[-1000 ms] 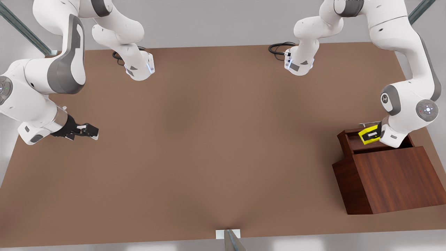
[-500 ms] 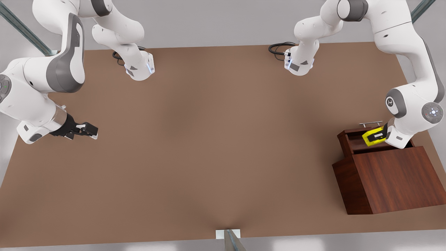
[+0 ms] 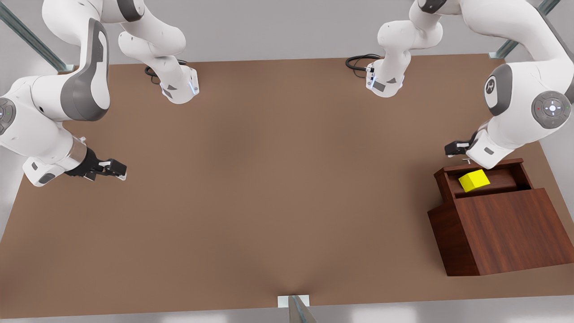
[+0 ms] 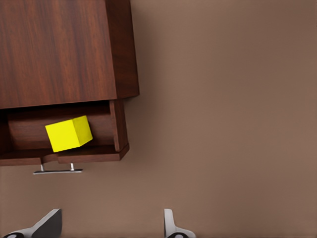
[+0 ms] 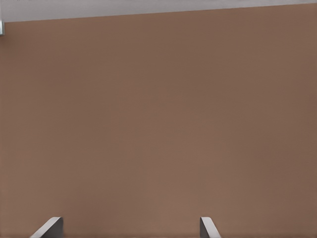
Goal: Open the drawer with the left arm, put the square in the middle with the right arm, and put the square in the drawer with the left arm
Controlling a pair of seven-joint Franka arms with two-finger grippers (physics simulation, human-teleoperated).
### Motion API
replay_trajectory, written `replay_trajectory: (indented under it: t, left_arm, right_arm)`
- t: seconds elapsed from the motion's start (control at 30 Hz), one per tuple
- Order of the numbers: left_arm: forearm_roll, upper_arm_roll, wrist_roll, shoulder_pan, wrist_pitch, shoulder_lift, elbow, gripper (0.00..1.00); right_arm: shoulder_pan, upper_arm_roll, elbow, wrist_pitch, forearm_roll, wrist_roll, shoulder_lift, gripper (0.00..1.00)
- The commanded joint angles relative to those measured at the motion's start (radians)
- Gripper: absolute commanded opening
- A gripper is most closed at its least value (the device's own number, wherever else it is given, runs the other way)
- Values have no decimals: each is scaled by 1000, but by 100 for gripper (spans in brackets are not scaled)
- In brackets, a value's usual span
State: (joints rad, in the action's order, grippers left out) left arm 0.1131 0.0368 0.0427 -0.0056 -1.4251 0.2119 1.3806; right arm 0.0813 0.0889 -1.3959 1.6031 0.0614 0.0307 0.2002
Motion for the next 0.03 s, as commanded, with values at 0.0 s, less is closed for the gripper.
replay_trajectory:
  t: [0.0]
  left_arm:
    - [0,0,0,1,0,0,0,100]
  right_arm:
    - [0,0,0,0,0,0,1,100]
